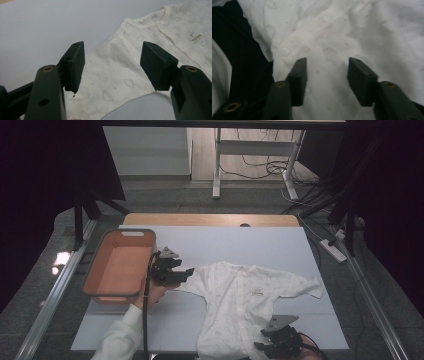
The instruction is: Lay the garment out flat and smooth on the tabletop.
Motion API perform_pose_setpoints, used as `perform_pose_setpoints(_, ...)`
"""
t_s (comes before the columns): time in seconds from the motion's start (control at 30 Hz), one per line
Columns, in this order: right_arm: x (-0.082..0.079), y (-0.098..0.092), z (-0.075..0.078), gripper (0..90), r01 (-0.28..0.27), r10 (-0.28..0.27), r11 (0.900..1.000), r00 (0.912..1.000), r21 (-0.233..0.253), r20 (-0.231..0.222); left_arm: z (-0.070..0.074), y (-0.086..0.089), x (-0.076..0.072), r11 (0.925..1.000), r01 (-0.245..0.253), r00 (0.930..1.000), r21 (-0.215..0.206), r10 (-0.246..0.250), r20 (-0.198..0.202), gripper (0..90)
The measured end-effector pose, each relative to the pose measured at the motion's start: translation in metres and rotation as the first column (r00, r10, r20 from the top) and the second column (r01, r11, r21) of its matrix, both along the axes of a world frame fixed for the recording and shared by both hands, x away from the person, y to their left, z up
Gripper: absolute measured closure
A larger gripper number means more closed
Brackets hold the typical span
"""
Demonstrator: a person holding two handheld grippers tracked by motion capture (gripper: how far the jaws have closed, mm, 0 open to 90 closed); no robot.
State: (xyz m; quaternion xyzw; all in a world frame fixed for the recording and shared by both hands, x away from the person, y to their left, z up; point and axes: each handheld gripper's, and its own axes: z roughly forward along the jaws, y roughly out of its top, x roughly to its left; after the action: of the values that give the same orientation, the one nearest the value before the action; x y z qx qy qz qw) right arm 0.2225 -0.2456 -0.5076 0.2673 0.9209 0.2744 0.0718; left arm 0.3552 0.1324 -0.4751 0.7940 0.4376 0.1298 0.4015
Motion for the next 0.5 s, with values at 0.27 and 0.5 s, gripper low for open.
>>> perform_pose_setpoints(0.27,-0.005,0.005,0.002,89.4,-0.045,0.045,0.999,0.999,-0.027,-0.002,0.0,0.001,0.0,1.0,-0.001,1.0,-0.003,0.001,-0.001,37.0)
perform_pose_setpoints(0.5,-0.016,0.019,0.008,89.7,-0.142,0.153,0.984,0.9826,0.108,-0.105,-0.001,0.001,0.001,1.0,-0.002,1.0,-0.004,0.002,-0.004,37.0)
